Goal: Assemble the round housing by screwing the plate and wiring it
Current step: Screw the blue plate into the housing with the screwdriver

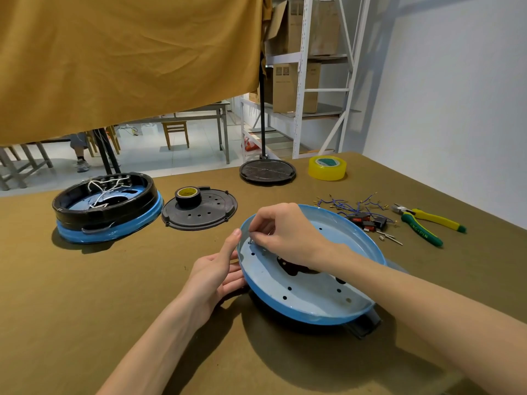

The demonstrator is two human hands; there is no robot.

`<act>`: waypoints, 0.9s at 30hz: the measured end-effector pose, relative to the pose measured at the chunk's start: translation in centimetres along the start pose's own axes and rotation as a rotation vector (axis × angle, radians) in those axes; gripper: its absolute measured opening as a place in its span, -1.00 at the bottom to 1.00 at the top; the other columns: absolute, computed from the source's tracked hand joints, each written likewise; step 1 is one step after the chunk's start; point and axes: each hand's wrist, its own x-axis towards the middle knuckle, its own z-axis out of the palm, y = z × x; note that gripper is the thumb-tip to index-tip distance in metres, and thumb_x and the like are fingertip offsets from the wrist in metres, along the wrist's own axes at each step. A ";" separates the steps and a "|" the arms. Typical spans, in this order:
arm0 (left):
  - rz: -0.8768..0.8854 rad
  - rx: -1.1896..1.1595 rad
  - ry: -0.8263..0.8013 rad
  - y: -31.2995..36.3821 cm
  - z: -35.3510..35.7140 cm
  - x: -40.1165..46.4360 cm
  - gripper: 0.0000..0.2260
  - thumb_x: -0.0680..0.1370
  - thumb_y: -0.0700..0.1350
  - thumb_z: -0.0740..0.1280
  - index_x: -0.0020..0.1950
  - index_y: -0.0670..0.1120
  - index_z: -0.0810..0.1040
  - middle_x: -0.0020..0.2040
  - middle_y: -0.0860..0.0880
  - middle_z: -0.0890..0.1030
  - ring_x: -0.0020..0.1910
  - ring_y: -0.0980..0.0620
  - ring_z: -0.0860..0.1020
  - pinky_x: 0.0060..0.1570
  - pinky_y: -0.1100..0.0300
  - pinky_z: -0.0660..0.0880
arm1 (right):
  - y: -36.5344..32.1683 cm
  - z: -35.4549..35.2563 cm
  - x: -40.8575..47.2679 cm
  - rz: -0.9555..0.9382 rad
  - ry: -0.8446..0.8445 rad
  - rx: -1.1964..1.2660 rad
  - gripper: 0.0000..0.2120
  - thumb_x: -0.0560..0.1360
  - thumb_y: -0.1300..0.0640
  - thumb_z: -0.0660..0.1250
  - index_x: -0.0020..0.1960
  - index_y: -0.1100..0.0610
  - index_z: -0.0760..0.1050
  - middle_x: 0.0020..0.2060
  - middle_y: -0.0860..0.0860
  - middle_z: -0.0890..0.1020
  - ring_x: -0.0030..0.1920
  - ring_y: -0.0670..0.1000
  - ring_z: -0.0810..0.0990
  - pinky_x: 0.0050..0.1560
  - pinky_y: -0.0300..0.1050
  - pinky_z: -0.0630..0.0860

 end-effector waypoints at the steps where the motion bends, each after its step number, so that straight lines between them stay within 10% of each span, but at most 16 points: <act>1: -0.002 -0.003 0.000 0.0 0.0 0.0 -0.24 0.05 0.38 0.53 0.04 -0.09 0.55 -0.16 -0.12 0.75 -0.15 -0.05 0.75 -0.34 0.14 0.64 | 0.1 -0.1 0.0 0.016 0.004 -0.002 -0.94 0.51 0.28 0.48 -0.04 0.20 0.71 -0.20 0.01 0.72 -0.20 -0.11 0.69 -0.12 -0.22 0.66; 21: -0.053 -0.008 -0.017 0.6 0.1 -1.1 -0.32 0.30 0.29 0.48 0.19 -0.18 0.54 -0.02 -0.20 0.75 -0.07 -0.09 0.75 -0.24 0.12 0.68 | -0.3 0.6 -0.8 -0.043 -0.054 -0.156 -0.87 0.53 0.16 0.44 0.02 0.08 0.75 -0.15 -0.09 0.73 -0.23 -0.19 0.56 -0.21 -0.42 0.40; 27: -0.056 -0.003 0.004 0.5 0.2 -1.0 -0.33 0.25 0.31 0.48 0.14 -0.14 0.53 -0.05 -0.18 0.75 -0.09 -0.08 0.75 -0.26 0.12 0.68 | -0.5 0.2 -1.0 -0.046 -0.053 -0.268 -0.87 0.55 0.06 0.41 0.03 0.00 0.73 -0.25 -0.09 0.66 -0.18 -0.07 0.56 -0.09 -0.08 0.52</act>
